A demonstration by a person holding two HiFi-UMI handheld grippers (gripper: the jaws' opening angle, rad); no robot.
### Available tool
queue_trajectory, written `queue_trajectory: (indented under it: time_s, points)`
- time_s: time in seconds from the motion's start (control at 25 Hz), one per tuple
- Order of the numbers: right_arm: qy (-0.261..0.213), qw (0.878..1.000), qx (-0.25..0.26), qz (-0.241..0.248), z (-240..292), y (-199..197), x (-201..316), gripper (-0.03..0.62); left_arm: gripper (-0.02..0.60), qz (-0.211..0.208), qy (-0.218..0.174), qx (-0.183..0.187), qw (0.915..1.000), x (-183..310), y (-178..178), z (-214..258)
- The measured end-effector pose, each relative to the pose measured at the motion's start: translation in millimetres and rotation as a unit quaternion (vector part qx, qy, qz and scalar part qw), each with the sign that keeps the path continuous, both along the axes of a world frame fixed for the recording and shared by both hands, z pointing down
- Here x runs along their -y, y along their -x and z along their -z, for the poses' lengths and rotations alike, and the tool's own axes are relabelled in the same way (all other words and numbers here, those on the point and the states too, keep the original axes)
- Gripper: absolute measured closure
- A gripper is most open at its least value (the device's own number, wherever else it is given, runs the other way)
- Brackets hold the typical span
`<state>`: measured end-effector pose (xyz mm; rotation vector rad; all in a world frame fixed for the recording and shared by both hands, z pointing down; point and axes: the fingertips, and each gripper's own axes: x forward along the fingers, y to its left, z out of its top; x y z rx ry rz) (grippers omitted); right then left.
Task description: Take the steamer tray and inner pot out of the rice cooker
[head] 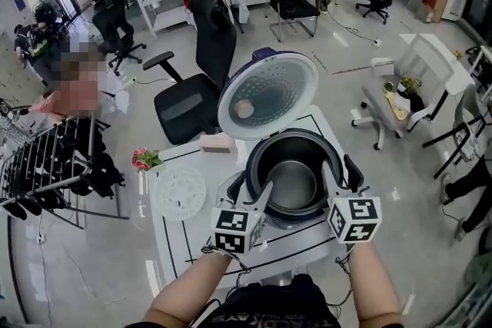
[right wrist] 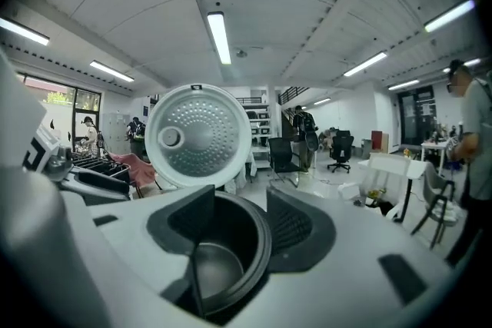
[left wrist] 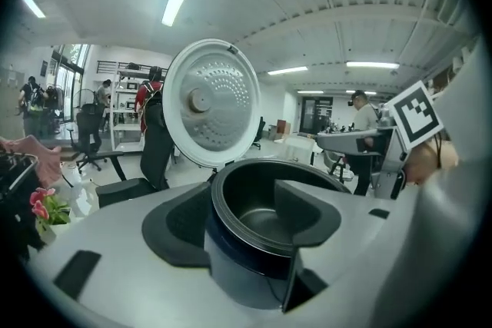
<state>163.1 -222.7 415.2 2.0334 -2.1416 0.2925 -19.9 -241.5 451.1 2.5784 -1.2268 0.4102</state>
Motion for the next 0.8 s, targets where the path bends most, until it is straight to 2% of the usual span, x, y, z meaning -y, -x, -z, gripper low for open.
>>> queue_trajectory:
  time_s: [0.24, 0.8]
  points:
    - [0.046, 0.999, 0.01, 0.022, -30, -24, 8, 0.396, 0.322, 0.044, 0.015, 0.039, 0.9982, 4, -11, -16]
    - [0.103, 0.991, 0.006, 0.09, -76, -30, 36, 0.396, 0.319, 0.134, 0.026, 0.079, 0.9874, 14, -8, -45]
